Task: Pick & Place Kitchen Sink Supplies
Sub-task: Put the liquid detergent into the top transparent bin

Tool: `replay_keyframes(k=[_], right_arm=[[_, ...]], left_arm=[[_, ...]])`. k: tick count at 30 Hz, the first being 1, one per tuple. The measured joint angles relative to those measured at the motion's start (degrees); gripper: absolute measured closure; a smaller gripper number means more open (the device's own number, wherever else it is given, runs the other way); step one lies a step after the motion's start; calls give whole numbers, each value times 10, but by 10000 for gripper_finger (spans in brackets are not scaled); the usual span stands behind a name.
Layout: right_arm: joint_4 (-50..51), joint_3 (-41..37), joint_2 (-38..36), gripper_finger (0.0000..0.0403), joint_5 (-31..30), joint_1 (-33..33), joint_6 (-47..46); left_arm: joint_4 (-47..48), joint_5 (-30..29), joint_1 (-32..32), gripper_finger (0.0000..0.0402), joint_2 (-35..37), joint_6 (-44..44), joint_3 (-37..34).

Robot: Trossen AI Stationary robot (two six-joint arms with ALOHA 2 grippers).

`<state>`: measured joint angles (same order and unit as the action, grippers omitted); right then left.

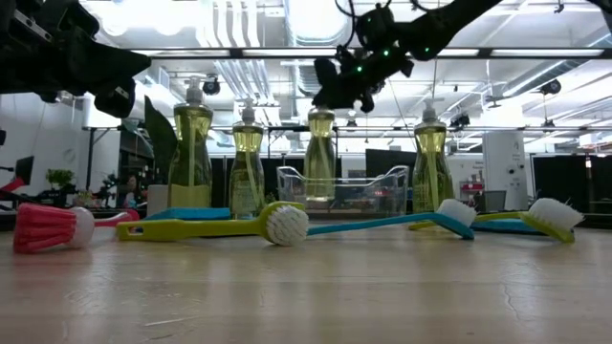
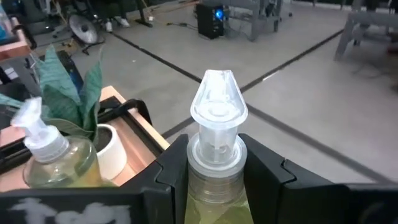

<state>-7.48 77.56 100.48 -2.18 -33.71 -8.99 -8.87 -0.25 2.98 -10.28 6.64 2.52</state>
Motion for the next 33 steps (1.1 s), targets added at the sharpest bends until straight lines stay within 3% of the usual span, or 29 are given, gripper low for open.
replay_keyframes(k=[15, 26, 33], right_arm=[[-42, -1, 38, 287, -69, 16, 9], [-45, -1, 62, 286, -70, 16, 5], [-43, -2, 62, 262, -69, 17, -8]], left_arm=[[0, 0, 0, 401, 0, 0, 0], [0, 0, 0, 401, 0, 0, 0], [0, 0, 0, 401, 0, 0, 0]])
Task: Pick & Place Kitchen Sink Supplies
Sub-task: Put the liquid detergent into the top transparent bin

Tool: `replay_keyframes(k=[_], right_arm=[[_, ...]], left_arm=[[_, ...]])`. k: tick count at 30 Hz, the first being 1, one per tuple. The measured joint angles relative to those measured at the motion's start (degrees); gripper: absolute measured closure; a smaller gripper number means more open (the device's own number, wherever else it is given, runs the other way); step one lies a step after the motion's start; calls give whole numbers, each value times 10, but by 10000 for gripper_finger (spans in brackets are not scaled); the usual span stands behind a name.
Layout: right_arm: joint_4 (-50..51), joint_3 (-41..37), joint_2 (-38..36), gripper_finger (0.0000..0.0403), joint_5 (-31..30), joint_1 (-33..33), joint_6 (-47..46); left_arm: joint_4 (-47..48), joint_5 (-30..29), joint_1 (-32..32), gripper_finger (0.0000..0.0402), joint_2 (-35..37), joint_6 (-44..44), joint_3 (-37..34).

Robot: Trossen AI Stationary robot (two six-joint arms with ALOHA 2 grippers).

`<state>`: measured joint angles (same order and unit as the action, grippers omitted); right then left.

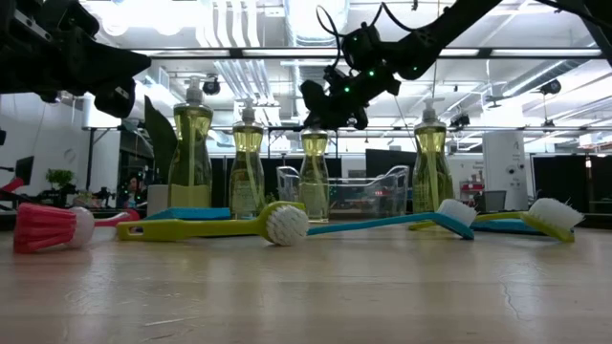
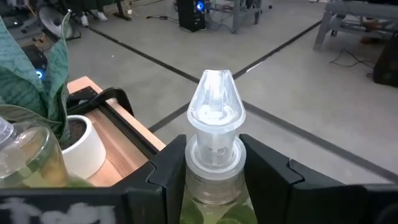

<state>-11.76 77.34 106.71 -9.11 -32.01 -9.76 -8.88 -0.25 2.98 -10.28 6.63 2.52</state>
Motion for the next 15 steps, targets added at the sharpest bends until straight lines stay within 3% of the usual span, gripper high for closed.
replay_keyframes(k=[9, 15], right_arm=[[12, 2, -5, 237, 1, 0, 36], [29, 3, -45, 218, 1, 0, 85]], left_arm=[[0, 0, 0, 401, 0, 0, 0], [0, 0, 0, 401, 0, 0, 0]])
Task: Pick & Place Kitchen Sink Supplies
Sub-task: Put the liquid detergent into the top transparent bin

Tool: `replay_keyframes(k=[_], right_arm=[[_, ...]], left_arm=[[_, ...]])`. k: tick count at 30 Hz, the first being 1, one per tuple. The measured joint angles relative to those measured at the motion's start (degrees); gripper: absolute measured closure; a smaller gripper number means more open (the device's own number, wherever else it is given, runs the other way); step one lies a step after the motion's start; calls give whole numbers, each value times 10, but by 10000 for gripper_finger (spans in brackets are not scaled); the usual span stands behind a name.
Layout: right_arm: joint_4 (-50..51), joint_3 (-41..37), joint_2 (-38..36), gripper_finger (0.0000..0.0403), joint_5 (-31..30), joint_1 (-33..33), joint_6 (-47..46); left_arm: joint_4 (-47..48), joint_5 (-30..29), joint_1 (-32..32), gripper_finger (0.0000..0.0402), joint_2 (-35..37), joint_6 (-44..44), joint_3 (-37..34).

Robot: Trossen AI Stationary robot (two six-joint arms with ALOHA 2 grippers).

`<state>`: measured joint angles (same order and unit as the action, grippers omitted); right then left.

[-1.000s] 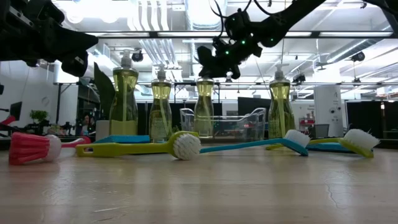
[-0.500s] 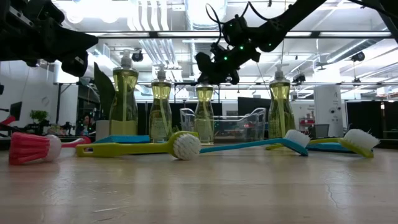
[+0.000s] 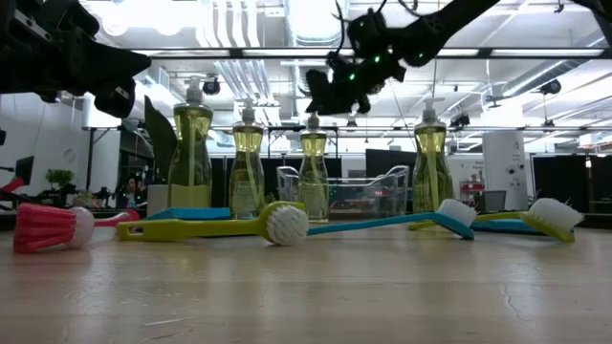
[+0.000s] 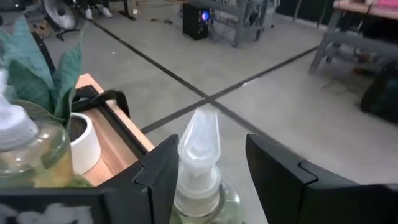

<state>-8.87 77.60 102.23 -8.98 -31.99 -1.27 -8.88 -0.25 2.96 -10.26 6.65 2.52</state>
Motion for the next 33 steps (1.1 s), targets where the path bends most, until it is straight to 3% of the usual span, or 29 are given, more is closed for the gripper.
replay_keyframes(k=[11, 15, 25, 33], right_arm=[[184, 0, -134, 216, 4, 7, 39], [253, 0, -182, 220, 48, 7, 41], [434, -20, -303, 218, 65, 19, -33], [467, -92, -399, 233, 65, 56, -87]], left_arm=[[0, 0, 0, 401, 0, 0, 0], [0, 0, 0, 401, 0, 0, 0], [0, 0, 0, 401, 0, 0, 0], [0, 0, 0, 401, 0, 0, 0]])
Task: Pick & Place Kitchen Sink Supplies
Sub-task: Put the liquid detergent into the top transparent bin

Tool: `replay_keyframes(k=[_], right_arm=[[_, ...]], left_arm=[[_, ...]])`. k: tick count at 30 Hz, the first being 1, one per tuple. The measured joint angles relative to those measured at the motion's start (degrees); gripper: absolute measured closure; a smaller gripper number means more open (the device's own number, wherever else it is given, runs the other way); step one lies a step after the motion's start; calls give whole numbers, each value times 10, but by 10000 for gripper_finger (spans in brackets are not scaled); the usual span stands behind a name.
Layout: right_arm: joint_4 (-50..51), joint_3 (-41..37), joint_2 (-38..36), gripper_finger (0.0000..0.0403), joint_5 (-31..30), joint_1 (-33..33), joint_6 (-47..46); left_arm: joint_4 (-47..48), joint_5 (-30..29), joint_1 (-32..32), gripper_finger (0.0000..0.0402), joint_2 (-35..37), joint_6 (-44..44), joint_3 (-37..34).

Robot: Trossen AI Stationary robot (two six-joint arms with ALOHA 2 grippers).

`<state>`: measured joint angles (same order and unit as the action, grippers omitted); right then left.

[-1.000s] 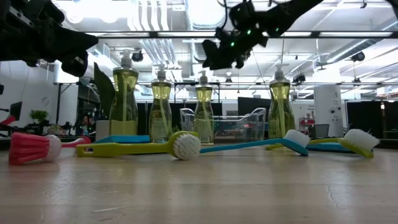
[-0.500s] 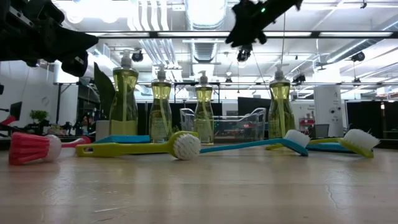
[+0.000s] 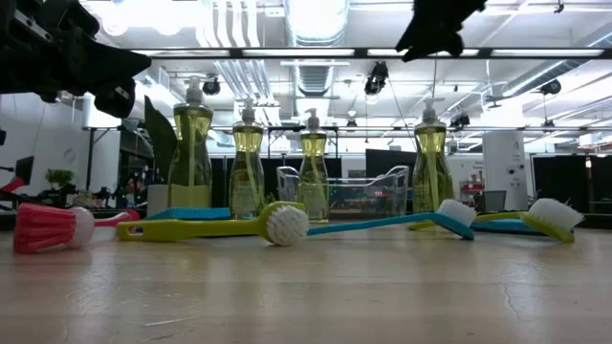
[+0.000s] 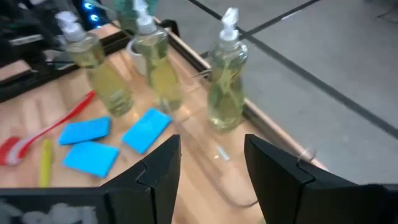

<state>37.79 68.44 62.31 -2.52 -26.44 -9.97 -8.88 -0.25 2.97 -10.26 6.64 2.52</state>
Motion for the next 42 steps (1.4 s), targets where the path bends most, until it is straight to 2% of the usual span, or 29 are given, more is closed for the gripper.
replay_keyframes(k=[11, 17, 23, 26, 29, 33, 39, 42], right_arm=[[11, -153, -126, 248, -2, 23, -110], [6, -220, -163, 258, -69, 23, -137], [-24, -252, -199, 271, -175, 23, -120], [-58, -270, -209, 272, -186, 23, -107], [-109, -297, -210, 261, -186, 23, -95], [-163, -320, -201, 227, -187, 23, -81], [-182, -323, -183, 168, -247, 22, -65], [-201, -323, -176, 149, -254, 22, -63]], left_arm=[[0, 0, 0, 401, 0, 0, 0], [0, 0, 0, 401, 0, 0, 0], [0, 0, 0, 401, 0, 0, 0], [0, 0, 0, 401, 0, 0, 0], [0, 0, 0, 401, 0, 0, 0], [0, 0, 0, 401, 0, 0, 0], [0, 0, 0, 401, 0, 0, 0], [0, 0, 0, 401, 0, 0, 0]])
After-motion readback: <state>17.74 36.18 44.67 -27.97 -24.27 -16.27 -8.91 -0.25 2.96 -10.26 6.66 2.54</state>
